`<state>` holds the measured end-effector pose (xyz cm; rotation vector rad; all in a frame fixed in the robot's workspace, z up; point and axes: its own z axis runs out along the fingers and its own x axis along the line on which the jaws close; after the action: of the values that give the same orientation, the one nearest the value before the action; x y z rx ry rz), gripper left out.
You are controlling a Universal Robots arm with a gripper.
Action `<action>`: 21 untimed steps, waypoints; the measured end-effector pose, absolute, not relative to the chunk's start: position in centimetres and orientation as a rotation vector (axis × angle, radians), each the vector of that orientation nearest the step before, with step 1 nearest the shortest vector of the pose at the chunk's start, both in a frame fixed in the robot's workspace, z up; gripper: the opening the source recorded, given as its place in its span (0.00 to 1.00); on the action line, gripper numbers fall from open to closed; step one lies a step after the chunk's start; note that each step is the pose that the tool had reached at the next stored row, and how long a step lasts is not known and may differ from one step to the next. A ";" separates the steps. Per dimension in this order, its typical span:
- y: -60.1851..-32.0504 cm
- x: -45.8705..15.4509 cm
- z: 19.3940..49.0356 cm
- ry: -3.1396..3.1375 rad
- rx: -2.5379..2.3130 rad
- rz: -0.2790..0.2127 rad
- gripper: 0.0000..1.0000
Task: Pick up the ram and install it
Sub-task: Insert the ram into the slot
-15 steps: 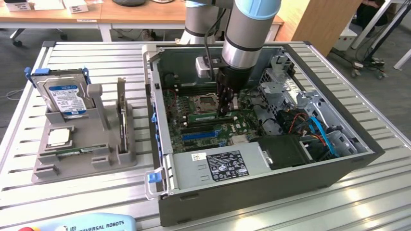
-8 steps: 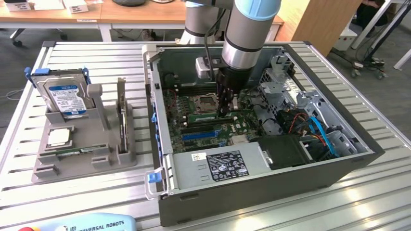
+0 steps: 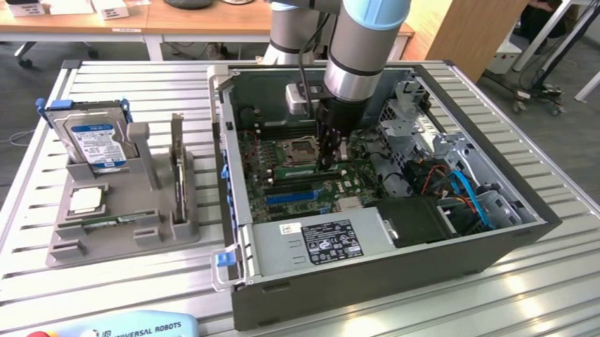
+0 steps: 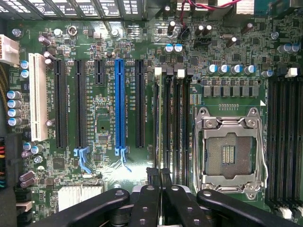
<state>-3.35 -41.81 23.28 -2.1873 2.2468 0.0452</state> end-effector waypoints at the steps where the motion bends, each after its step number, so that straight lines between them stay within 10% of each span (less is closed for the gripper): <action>1: -41.8 -3.3 23.3 2.247 -2.188 0.047 0.11; 21: -41.8 -3.2 23.3 2.246 -2.192 0.050 0.11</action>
<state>-3.17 -41.81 23.27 -2.1925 2.2460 0.0501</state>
